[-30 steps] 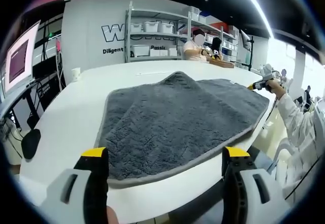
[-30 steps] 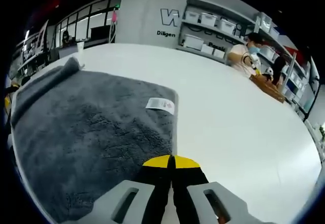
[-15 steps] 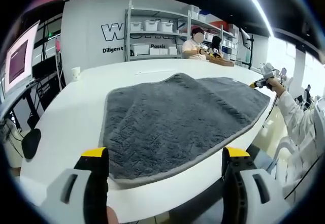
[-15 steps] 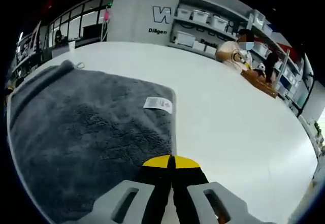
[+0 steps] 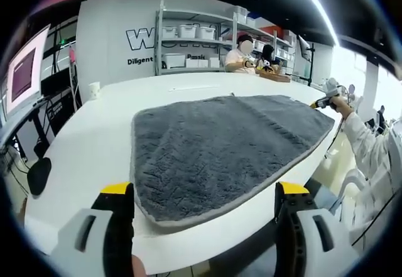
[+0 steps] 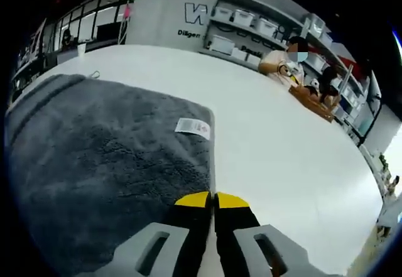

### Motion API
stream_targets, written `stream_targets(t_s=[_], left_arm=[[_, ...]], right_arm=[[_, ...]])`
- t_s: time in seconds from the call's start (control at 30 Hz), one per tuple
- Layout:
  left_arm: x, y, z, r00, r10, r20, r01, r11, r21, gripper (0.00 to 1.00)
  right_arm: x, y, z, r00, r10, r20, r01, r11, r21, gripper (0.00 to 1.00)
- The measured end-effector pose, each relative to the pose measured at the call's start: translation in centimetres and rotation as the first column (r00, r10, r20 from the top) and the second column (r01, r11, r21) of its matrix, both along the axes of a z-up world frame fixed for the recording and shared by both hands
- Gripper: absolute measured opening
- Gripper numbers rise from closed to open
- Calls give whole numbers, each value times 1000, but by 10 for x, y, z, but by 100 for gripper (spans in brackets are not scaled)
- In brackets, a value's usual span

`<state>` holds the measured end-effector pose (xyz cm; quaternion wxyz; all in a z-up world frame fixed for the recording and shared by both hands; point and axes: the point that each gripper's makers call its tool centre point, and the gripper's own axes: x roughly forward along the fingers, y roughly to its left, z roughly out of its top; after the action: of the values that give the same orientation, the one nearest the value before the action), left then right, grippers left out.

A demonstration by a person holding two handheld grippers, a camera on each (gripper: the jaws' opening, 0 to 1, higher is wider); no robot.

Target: Open the folded towel by lifting each exposed corner and separating the folded layers until the towel lies flat within the target outline without major curled edges

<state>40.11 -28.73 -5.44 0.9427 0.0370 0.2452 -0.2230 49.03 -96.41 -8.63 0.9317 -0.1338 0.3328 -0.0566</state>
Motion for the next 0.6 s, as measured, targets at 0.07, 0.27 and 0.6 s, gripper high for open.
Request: stream_targets(t_s=[0.07,0.27,0.6], left_arm=[[0,1,1,1000,1,1,-1,1000,0,90],[2,1,2,1000,1,3,-1,1000,-4,91],[6,1,9,1000,1,18,-1,1000,-4,92]], right_arm=[[-4,-10,9,999,-45,12,46,998,-51,6],[-14,-10,27,997,-71,43,72,997,-30,27],[-37,27,34,1000,0,10,-1,997,75,68]])
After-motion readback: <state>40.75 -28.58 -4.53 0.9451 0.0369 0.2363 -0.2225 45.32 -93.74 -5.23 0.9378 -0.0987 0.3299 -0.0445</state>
